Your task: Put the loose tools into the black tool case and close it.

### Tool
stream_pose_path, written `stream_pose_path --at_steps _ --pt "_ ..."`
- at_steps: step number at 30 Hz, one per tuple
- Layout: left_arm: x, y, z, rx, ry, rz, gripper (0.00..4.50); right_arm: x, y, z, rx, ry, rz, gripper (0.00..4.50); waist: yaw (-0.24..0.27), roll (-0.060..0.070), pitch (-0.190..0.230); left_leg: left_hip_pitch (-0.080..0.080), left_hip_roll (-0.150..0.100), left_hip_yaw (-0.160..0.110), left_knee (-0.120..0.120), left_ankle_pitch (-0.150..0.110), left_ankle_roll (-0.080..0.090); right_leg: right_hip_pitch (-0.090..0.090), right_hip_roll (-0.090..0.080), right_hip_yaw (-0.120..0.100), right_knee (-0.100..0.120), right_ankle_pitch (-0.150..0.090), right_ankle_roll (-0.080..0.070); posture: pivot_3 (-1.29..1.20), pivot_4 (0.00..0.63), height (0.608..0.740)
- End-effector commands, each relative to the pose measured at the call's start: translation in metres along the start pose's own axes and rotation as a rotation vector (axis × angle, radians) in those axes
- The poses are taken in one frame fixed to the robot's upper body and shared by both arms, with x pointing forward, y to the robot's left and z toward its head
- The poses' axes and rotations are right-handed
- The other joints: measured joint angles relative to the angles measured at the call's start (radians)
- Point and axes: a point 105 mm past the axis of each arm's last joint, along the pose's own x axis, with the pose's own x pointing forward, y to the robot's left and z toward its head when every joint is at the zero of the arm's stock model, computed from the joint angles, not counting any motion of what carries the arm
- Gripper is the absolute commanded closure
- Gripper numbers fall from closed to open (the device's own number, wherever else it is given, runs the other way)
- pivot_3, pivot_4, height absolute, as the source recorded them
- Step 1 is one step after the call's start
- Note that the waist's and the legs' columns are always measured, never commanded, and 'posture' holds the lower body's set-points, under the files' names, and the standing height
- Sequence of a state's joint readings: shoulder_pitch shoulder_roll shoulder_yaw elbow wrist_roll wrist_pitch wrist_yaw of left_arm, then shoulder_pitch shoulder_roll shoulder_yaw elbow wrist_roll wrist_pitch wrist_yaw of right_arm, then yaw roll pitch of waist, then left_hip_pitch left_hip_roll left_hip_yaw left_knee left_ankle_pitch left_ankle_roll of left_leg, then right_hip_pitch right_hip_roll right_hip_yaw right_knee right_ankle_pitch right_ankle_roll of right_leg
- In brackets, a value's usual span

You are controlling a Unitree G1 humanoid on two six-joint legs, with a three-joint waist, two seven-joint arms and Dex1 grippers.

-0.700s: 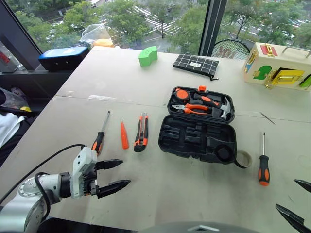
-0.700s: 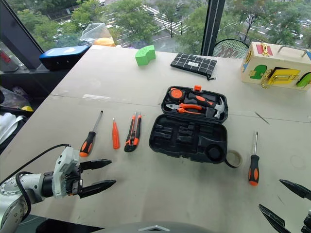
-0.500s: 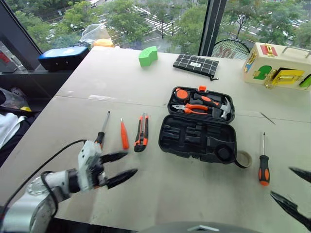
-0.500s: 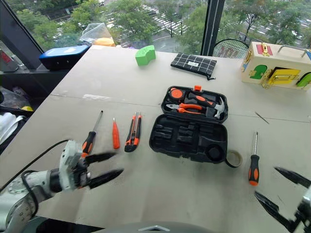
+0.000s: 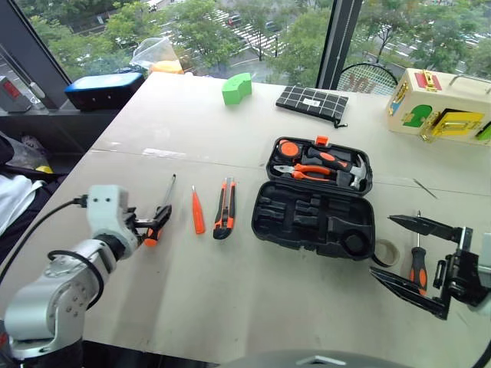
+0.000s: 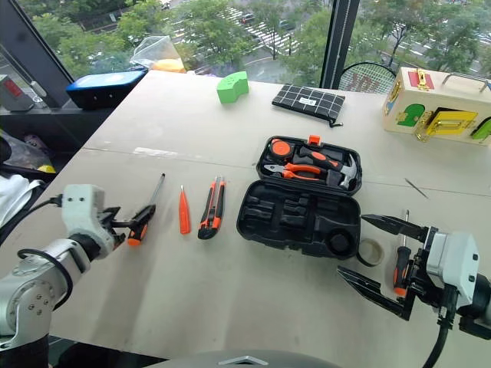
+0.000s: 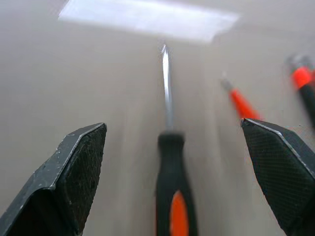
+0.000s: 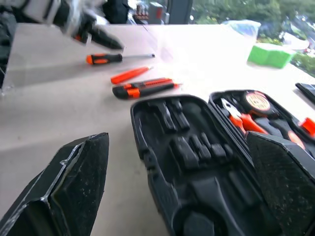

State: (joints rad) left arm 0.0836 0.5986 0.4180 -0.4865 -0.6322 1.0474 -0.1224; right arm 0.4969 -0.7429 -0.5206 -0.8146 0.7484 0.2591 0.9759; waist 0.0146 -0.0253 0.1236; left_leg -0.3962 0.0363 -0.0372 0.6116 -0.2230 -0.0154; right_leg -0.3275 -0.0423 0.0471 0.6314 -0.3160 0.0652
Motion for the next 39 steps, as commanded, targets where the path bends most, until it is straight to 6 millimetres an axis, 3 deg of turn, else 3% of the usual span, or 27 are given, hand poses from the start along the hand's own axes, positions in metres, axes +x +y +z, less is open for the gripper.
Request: stream_pose_path --at_steps 1,2,6,9,12,16,19,22,26,31,39 --pt "0.008 0.0 -0.02 -0.01 0.083 0.024 0.59 0.003 -0.001 0.004 -0.029 -0.007 0.011 0.0 0.0 0.0 0.0 0.0 0.0 0.0 0.0 0.0 0.0 0.0 0.0 0.0 0.001 0.0 0.0 0.0 0.15 0.74" --pt "0.011 0.0 -0.023 -0.017 0.09 0.026 0.77 0.003 -0.002 0.005 -0.032 -0.008 0.01 0.0 -0.001 0.002 -0.001 0.001 0.0 0.0 0.0 0.0 0.0 0.0 0.0 0.0 0.001 0.0 0.0 0.0 0.15 0.74" --pt "0.012 0.003 -0.023 -0.017 0.066 0.03 2.61 0.006 -0.004 0.006 -0.044 -0.012 -0.003 0.0 -0.001 0.007 -0.004 0.002 0.0 0.002 0.0 0.0 0.0 0.0 0.0 0.002 0.002 0.0 0.0 0.0 0.15 0.74" --pt "0.013 0.001 0.008 -0.049 -0.103 -0.011 3.71 0.008 -0.004 0.006 -0.047 -0.014 -0.023 0.0 0.001 0.007 -0.004 0.002 0.0 0.002 0.0 0.0 0.0 0.0 0.0 0.002 0.002 0.0 -0.001 0.0 0.15 0.74" --pt "0.013 -0.026 0.057 -0.053 -0.309 -0.207 3.68 0.008 -0.003 0.004 -0.043 -0.015 -0.055 0.0 0.005 0.003 -0.002 0.001 0.0 0.0 0.001 0.0 0.0 0.0 0.0 0.0 0.003 0.0 -0.001 0.0 0.15 0.74" --pt "0.007 -0.116 0.098 0.181 -0.352 -0.754 3.68 0.006 0.003 0.011 -0.034 -0.037 -0.101 0.0 0.01 -0.002 0.0 -0.002 -0.001 -0.002 0.003 0.0 0.0 0.0 0.0 -0.002 0.003 0.0 -0.001 0.0 0.15 0.74" --pt "0.01 -0.165 0.097 0.529 -0.288 -1.064 3.68 0.0 0.007 0.014 -0.03 -0.033 -0.142 0.0 0.005 0.001 0.0 -0.001 -0.004 -0.001 0.003 0.0 0.0 0.0 -0.001 -0.001 0.003 0.0 0.0 0.0 0.15 0.74" --pt "0.033 -0.191 0.091 0.849 -0.243 -1.21 3.68 -0.008 0.01 0.014 -0.044 0.001 -0.21 0.0 -0.004 0.003 -0.001 0.0 -0.005 0.0 0.002 0.0 0.0 0.0 0.0 0.001 0.002 -0.001 0.001 0.0 0.15 0.74" --pt "0.071 -0.21 0.09 1.091 -0.188 -1.222 3.68 -0.015 0.016 0.018 -0.062 0.021 -0.288 0.0 -0.02 0.002 0.0 -0.001 0.001 -0.001 0.002 0.0 0.0 -0.001 0.007 0.003 0.003 -0.001 0.001 0.0 0.15 0.74" --pt "0.098 -0.208 0.082 1.341 -0.111 -1.177 3.68 -0.021 0.028 0.016 -0.051 0.02 -0.349 0.0 -0.026 -0.002 0.003 -0.003 0.001 0.001 0.002 -0.002 0.003 -0.004 0.008 0.004 0.002 -0.002 0.002 0.0 0.15 0.74" --pt "0.103 -0.209 0.075 1.438 -0.085 -1.205 3.68 -0.022 0.036 0.014 -0.05 0.031 -0.39 0.0 -0.025 -0.004 0.001 -0.002 0.001 0.003 0.005 -0.002 0.004 -0.003 0.007 0.006 0.006 -0.002 0.002 0.0 0.15 0.74"
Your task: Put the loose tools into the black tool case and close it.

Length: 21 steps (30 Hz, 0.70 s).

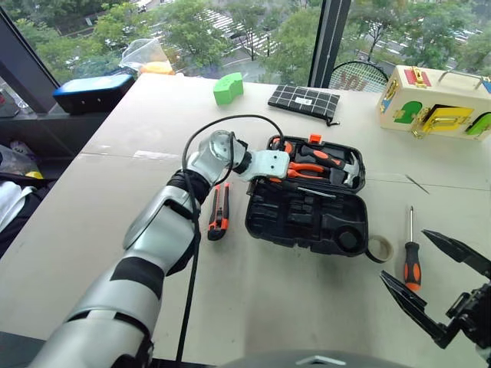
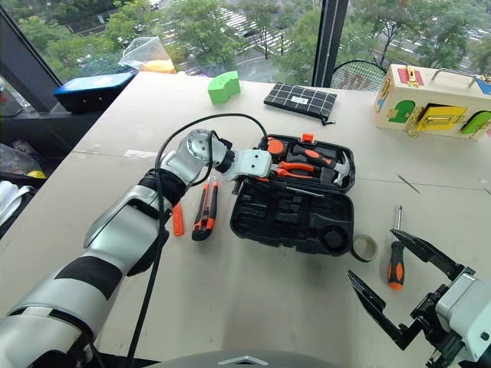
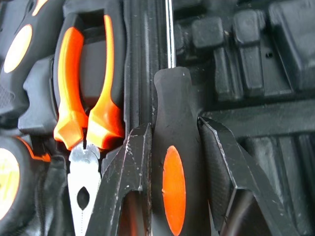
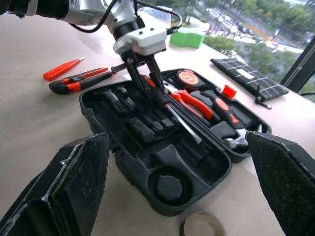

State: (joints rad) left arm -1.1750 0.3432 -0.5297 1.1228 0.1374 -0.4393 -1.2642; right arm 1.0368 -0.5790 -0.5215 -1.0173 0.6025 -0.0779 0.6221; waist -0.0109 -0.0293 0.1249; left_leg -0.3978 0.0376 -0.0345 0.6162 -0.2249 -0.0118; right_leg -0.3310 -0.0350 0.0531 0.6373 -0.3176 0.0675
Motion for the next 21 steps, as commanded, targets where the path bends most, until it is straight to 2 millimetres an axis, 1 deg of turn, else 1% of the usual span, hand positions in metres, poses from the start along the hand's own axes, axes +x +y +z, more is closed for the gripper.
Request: stream_pose_path --at_steps 1,6,14,18,21 --pt "0.004 -0.01 -0.011 0.0 0.043 -0.054 3.68 0.001 0.004 0.01 -0.036 -0.038 -0.002 0.0 0.0 0.0 0.0 0.0 0.0 0.0 0.0 0.0 0.0 0.0 0.0 0.0 0.001 0.0 0.0 0.0 0.15 0.74" --pt "0.007 -0.013 -0.015 0.007 0.062 -0.061 3.68 0.0 0.004 0.01 -0.039 -0.026 0.002 0.0 0.002 -0.001 -0.001 0.0 0.0 -0.001 0.0 0.0 0.0 0.0 0.0 -0.001 0.001 0.0 0.0 0.0 0.15 0.74" --pt "0.007 -0.015 -0.011 -0.022 0.041 -0.091 3.68 0.004 0.002 0.011 -0.052 -0.024 0.044 0.0 0.002 -0.001 -0.001 0.001 0.0 0.0 0.001 0.0 0.0 0.0 0.0 0.0 0.002 0.0 0.0 0.0 0.15 0.74" --pt "0.005 -0.015 -0.002 -0.055 -0.005 -0.112 3.68 0.001 -0.017 0.0 -0.031 0.031 0.069 0.0 0.0 -0.001 -0.001 0.001 0.0 0.0 0.0 0.0 0.0 0.0 0.0 -0.001 0.002 0.0 0.0 0.0 0.15 0.74" --pt "0.004 -0.015 -0.005 -0.05 0.011 -0.111 3.68 -0.005 -0.033 -0.004 -0.025 0.065 0.093 0.0 0.001 -0.001 0.0 0.001 0.0 -0.001 0.0 0.0 0.0 0.0 0.0 -0.001 0.002 0.0 0.0 0.0 0.15 0.74"
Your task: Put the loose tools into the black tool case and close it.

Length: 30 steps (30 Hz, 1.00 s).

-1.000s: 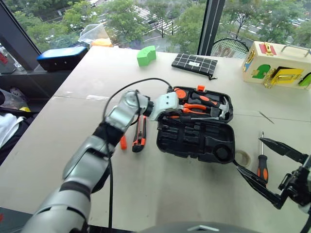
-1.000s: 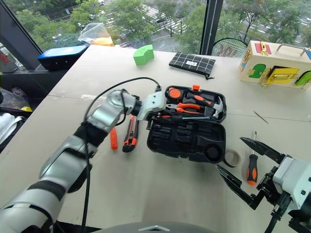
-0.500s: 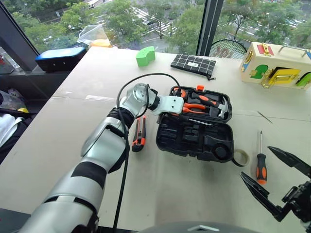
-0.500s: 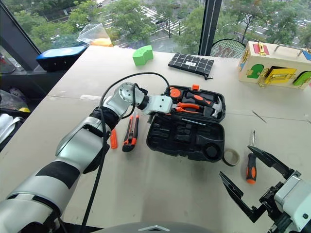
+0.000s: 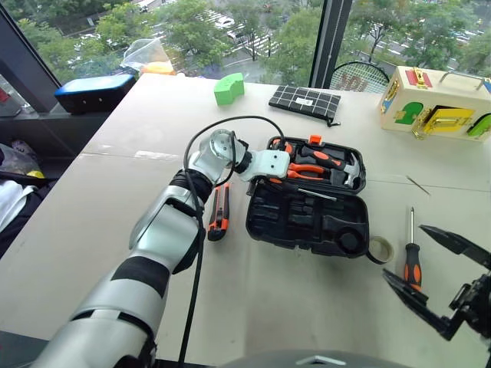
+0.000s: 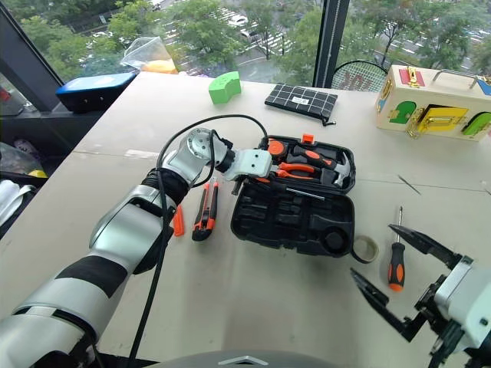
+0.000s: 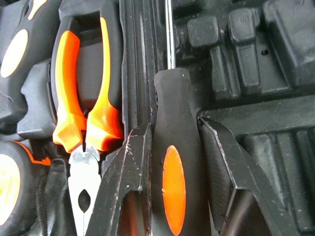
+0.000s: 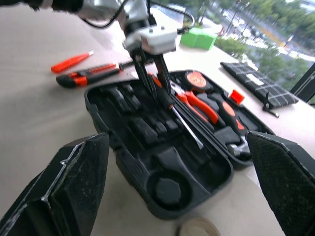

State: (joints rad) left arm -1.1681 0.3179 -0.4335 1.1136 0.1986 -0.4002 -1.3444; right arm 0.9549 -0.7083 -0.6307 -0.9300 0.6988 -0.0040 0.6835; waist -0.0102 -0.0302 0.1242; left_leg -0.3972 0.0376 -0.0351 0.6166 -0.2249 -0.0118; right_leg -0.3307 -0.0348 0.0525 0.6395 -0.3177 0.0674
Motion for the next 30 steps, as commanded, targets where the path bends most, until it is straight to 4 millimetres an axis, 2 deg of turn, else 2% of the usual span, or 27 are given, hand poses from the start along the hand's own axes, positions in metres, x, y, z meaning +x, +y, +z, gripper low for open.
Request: stream_pose_path --at_steps 1,4,8,12,16,25,30 --pt "0.004 -0.013 -0.009 -0.021 0.031 -0.068 3.68 -0.009 -0.018 0.001 0.0 0.023 0.025 0.0 0.0 0.0 0.0 0.0 0.0 0.0 0.0 0.0 0.0 0.0 0.0 0.0 0.0 0.0 0.0 0.0 0.15 0.74" --pt "0.003 -0.015 -0.01 -0.027 0.032 -0.077 3.68 -0.013 -0.028 0.004 -0.012 0.03 0.034 0.0 0.0 0.001 0.0 0.0 0.0 -0.001 -0.001 0.0 0.0 0.0 0.0 0.0 0.0 0.0 0.0 0.0 0.15 0.74" --pt "0.0 -0.014 -0.009 -0.062 0.02 -0.065 3.68 -0.011 -0.03 0.009 -0.022 0.025 0.042 0.0 -0.002 0.001 0.0 0.0 0.0 0.0 -0.001 0.0 0.0 0.0 0.0 0.0 0.0 0.0 0.0 0.0 0.15 0.74" --pt "-0.007 -0.007 0.004 -0.122 -0.036 -0.051 3.68 -0.009 -0.026 0.01 -0.016 0.023 0.051 0.0 -0.002 0.001 0.0 0.0 0.0 -0.001 0.0 0.0 0.0 0.0 0.001 0.0 0.001 0.0 0.0 0.0 0.15 0.74" --pt "-0.01 -0.01 0.011 -0.147 -0.062 -0.077 3.68 -0.008 -0.025 0.01 -0.012 0.022 0.052 0.0 -0.002 0.002 0.001 0.0 0.0 -0.001 0.0 0.0 0.0 0.0 0.001 0.0 0.001 0.0 0.0 0.0 0.15 0.74" --pt "-0.024 -0.003 0.041 -0.26 -0.154 -0.064 3.68 -0.008 -0.024 0.01 -0.017 0.024 0.05 0.0 0.002 0.002 0.001 -0.001 0.0 -0.001 0.001 0.0 0.0 0.0 0.001 0.0 0.001 0.0 0.0 0.0 0.15 0.74" --pt "-0.023 -0.009 0.044 -0.307 -0.139 -0.069 3.68 -0.006 -0.023 0.01 -0.021 0.021 0.05 0.0 0.0 0.002 0.001 -0.001 0.0 -0.001 0.001 0.0 0.0 0.0 0.001 0.0 0.001 0.0 0.0 0.0 0.15 0.74"
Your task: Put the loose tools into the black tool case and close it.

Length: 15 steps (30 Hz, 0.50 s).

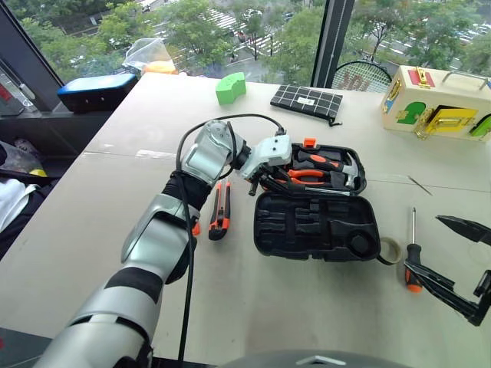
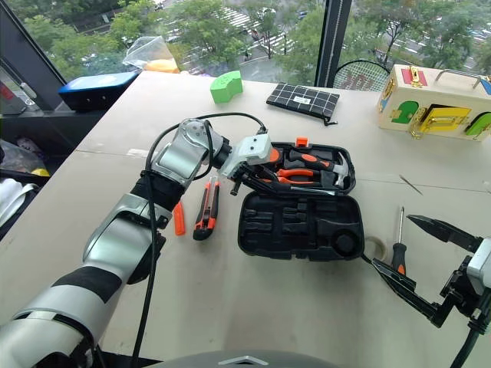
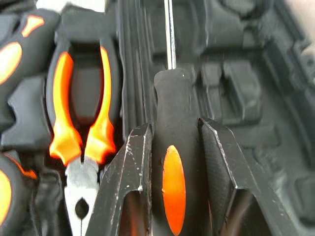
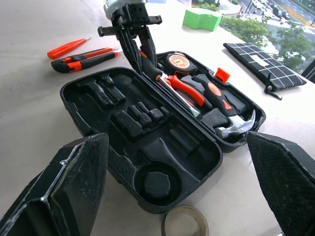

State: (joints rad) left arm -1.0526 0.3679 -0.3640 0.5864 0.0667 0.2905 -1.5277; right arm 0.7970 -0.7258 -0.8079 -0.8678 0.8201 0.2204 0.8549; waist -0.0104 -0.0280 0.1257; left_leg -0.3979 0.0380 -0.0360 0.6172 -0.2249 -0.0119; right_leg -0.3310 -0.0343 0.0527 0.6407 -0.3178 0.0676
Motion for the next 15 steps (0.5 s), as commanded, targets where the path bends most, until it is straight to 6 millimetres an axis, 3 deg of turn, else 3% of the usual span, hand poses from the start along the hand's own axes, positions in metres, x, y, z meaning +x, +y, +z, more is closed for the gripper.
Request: stream_pose_path --at_steps 1,8,15 --pt "-0.002 -0.005 0.004 -0.004 0.001 0.009 3.68 0.0 0.0 0.007 -0.042 -0.008 -0.004 0.0 0.0 0.0 0.0 0.0 0.0 0.0 0.0 0.0 0.0 0.0 0.0 0.0 0.0 0.0 0.0 0.0 0.15 0.74" --pt "0.012 -0.004 -0.019 -0.097 0.056 0.056 3.68 0.0 -0.002 0.007 -0.05 -0.01 -0.002 0.0 0.003 0.0 0.0 0.0 0.0 0.0 0.0 0.0 0.0 0.0 0.0 0.0 0.0 0.0 0.0 0.0 0.15 0.74" --pt "0.023 -0.007 -0.019 -0.093 0.056 0.04 3.68 0.0 -0.003 0.008 -0.057 -0.007 -0.003 0.0 0.006 0.0 0.0 0.0 0.0 0.0 0.001 0.0 0.0 0.0 0.0 0.0 0.0 0.0 0.0 0.0 0.15 0.74"
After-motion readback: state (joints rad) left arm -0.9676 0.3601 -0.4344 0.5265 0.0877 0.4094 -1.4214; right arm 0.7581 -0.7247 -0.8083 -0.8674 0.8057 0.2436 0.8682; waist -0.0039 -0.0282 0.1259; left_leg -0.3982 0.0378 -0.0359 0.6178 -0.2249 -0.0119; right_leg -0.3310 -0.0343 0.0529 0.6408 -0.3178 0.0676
